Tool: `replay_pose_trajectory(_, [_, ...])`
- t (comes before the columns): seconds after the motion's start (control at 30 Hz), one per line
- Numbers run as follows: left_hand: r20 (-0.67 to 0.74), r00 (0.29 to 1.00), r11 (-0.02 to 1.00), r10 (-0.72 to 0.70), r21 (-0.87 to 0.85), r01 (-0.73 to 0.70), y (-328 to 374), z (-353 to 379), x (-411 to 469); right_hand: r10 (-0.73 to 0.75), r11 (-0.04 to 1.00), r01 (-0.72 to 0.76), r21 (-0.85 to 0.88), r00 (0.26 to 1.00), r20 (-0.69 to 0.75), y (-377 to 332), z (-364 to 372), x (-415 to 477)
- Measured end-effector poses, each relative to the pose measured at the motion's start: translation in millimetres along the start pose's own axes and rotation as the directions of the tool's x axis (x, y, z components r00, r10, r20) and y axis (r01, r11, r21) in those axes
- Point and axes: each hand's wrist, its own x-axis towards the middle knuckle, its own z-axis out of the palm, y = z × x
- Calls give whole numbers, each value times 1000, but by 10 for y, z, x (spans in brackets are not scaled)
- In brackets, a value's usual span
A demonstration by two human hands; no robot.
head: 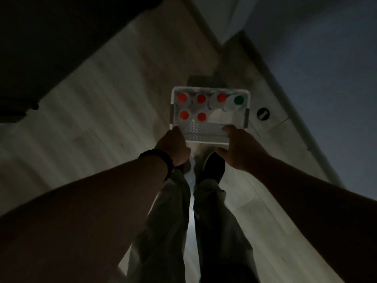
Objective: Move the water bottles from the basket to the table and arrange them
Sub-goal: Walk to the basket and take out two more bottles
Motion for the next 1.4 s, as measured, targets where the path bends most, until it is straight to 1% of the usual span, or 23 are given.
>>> replay_pose_trajectory(0.1, [-51, 998, 997, 41, -70, -44, -215, 180, 581, -5, 1000, 5, 5, 1000, -7, 172, 375, 514])
replay_pose_trajectory(0.2, [-161, 979, 979, 128, -135, -150, -420, 319, 1084, -3, 1000, 3, 8, 999, -32, 255, 620, 927])
replay_pose_trajectory(0.27, [-215, 960, 968, 179, -139, -211, -450, 346, 1259, 3, 1000, -2, 10, 998, -68, 283, 731, 1151])
replay_pose_trajectory(0.33, [-256, 939, 960, 229, -97, -261, -467, 356, 1384, -18, 999, 22, 33, 993, -113, 285, 822, 1338])
replay_pose_trajectory(0.47, [-294, 898, 945, 326, 63, -322, -510, 354, 1630, -87, 990, 105, 94, 979, -186, 306, 1010, 1710])
replay_pose_trajectory(0.57, [-324, 878, 935, 353, 151, -321, -537, 367, 1778, -87, 982, 124, 141, 965, -246, 333, 1140, 1962])
replay_pose_trajectory(0.63, [-327, 878, 936, 349, 158, -313, -508, 397, 1818, -48, 978, 101, 180, 960, -276, 322, 1183, 2067])
replay_pose_trajectory(0.73, [-343, 885, 948, 315, 73, -309, -454, 426, 1813, -16, 954, 103, 280, 954, -299, 319, 1206, 2116])
replay_pose_trajectory(0.8, [-316, 887, 941, 337, 117, -316, -427, 419, 1742, -34, 960, 112, 256, 956, -292, 335, 1157, 2057])
replay_pose_trajectory(0.83, [-300, 885, 933, 356, 159, -321, -419, 400, 1672, -48, 966, 116, 230, 958, -284, 326, 1109, 1992])
replay_pose_trajectory(0.9, [-290, 875, 918, 388, 204, -340, -402, 354, 1478, -53, 965, 118, 234, 962, -269, 267, 964, 1776])
replay_pose_trajectory(1.0, [-293, 869, 913, 399, 210, -348, -372, 244, 1082, -56, 956, 116, 270, 974, -220, 181, 773, 1363])
replay_pose_trajectory(1.07, [-282, 862, 905, 421, 193, -379, -321, 128, 715, -52, 956, 105, 273, 979, -196, 80, 607, 1011])
replay_pose_trajectory(1.17, [-277, 854, 897, 441, 168, -409, -213, -136, 26, -64, 947, 104, 303, 988, -139, -190, 247, 358])
replay_pose_trajectory(1.23, [-255, 862, 898, 439, 165, -409, -103, -366, -479, -74, 946, 100, 308, 993, -94, -399, -68, -158])
replay_pose_trajectory(1.3, [-237, 849, 880, 472, 178, -440, 22, -643, -1008, -95, 939, 117, 323, 992, -84, -624, -393, -702])
replay_pose_trajectory(1.4, [-225, 835, 864, 502, 90, -495, 289, -1111, -1814, -95, 922, 118, 370, 992, -78, -959, -957, -1473])
